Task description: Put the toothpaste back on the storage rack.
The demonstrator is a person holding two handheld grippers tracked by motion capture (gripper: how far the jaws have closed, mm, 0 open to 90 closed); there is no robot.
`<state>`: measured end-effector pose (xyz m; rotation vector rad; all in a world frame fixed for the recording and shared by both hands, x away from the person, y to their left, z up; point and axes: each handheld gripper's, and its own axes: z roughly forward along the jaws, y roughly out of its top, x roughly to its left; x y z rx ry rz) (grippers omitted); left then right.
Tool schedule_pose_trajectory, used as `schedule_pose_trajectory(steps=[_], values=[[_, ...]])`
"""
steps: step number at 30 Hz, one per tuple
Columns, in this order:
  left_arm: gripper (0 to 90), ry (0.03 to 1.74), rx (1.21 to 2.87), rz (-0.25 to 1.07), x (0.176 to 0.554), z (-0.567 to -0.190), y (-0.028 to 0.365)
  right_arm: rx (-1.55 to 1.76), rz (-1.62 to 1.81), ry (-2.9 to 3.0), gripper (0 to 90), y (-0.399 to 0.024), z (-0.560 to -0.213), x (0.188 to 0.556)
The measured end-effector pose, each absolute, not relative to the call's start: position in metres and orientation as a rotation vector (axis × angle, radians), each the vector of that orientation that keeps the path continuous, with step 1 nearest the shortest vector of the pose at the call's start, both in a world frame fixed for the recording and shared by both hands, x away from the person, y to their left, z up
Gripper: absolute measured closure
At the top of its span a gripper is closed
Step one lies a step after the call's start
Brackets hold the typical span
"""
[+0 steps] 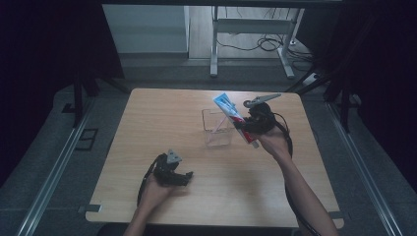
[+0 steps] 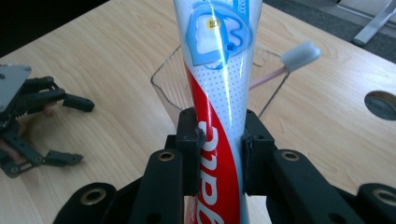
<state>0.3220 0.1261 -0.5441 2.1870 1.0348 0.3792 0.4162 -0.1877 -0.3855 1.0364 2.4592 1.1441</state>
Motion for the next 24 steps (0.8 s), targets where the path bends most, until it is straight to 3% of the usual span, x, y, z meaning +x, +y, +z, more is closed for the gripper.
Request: schedule_pose_trajectory(steps=[24], values=[[13.1, 1.034, 2.187, 0.38, 0.322, -0.544, 0.126, 0.968, 1.27, 2.367, 72.8, -0.163, -0.378, 0.447]])
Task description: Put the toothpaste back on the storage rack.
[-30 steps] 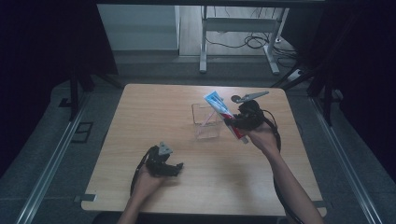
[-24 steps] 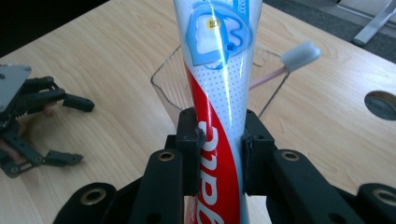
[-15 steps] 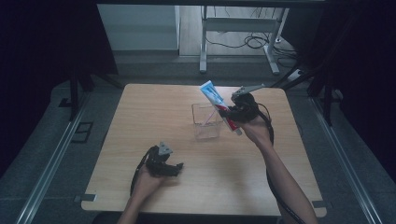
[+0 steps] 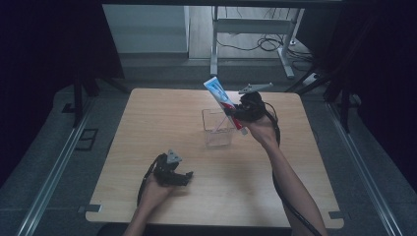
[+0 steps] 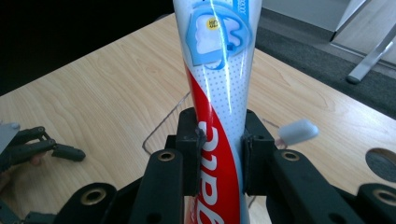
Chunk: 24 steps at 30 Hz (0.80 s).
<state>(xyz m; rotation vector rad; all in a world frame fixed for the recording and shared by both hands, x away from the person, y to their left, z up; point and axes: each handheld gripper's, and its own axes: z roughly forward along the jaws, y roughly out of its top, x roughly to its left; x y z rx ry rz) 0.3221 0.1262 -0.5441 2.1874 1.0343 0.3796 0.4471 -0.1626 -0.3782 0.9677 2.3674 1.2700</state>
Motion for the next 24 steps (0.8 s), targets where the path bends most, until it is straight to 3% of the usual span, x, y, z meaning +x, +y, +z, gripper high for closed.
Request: schedule_pose_trajectory(steps=[24], values=[[13.1, 1.034, 2.189, 0.377, 0.322, -0.544, 0.126, 0.973, 1.323, 2.338, 72.9, -0.126, -0.397, 0.483]])
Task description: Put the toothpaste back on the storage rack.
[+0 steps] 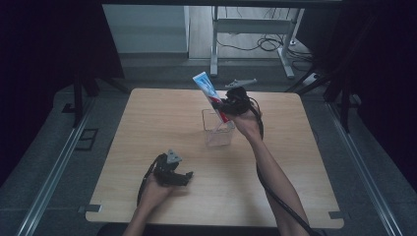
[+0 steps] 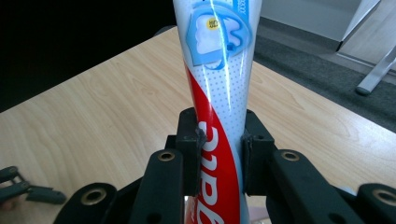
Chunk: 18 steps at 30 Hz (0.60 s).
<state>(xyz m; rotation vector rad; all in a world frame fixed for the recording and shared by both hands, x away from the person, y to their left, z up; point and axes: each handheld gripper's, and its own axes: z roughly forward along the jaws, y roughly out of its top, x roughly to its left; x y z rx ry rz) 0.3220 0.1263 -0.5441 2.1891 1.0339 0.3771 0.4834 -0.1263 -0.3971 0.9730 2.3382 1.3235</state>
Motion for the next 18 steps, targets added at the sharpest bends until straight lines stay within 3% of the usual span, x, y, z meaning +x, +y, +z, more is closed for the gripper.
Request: schedule_pose_trajectory(steps=[18], values=[[13.1, 1.036, 2.187, 0.376, 0.322, -0.544, 0.126, 0.942, 1.321, 2.309, 72.7, -0.118, -0.415, 0.495]])
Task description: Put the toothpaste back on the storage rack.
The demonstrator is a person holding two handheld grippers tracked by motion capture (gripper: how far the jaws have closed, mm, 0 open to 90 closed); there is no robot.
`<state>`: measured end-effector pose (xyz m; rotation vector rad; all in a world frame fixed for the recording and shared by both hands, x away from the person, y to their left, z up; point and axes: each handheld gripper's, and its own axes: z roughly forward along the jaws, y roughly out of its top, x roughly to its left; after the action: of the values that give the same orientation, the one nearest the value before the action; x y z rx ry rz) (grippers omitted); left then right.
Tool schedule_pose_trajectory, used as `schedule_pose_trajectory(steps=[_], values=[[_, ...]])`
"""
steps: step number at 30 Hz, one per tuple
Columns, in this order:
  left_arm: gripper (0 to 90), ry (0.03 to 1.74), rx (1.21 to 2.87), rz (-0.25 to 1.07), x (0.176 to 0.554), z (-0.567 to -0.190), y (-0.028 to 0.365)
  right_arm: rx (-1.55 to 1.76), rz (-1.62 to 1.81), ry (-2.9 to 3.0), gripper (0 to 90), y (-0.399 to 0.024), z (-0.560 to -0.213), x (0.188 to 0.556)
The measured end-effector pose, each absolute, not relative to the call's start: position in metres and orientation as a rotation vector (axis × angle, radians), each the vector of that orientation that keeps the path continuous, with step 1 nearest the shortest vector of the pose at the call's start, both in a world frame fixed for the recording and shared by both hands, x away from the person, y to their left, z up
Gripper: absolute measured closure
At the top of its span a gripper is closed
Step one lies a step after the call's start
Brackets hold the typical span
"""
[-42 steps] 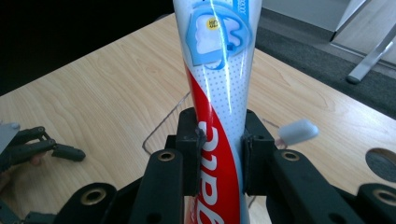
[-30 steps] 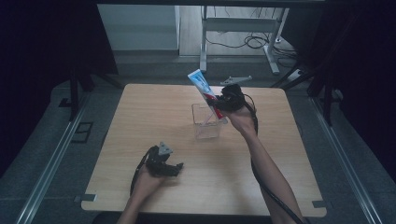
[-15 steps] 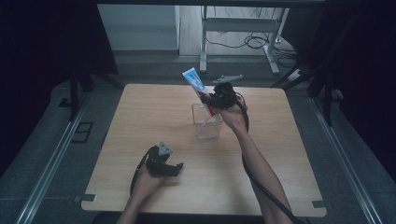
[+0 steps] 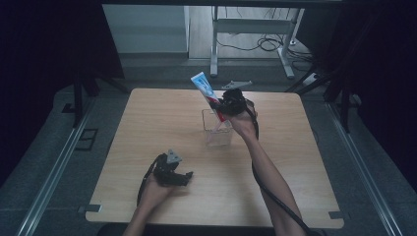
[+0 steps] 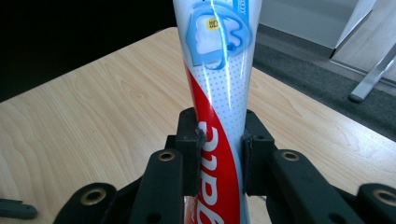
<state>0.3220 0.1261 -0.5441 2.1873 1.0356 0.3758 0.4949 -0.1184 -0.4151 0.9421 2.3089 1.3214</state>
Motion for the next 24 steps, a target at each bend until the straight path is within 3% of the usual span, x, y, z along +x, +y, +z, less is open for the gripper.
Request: schedule_pose_trajectory(steps=[24], values=[[13.1, 1.037, 2.186, 0.375, 0.322, -0.544, 0.126, 0.934, 1.259, 2.33, 71.8, -0.115, -0.441, 0.495]])
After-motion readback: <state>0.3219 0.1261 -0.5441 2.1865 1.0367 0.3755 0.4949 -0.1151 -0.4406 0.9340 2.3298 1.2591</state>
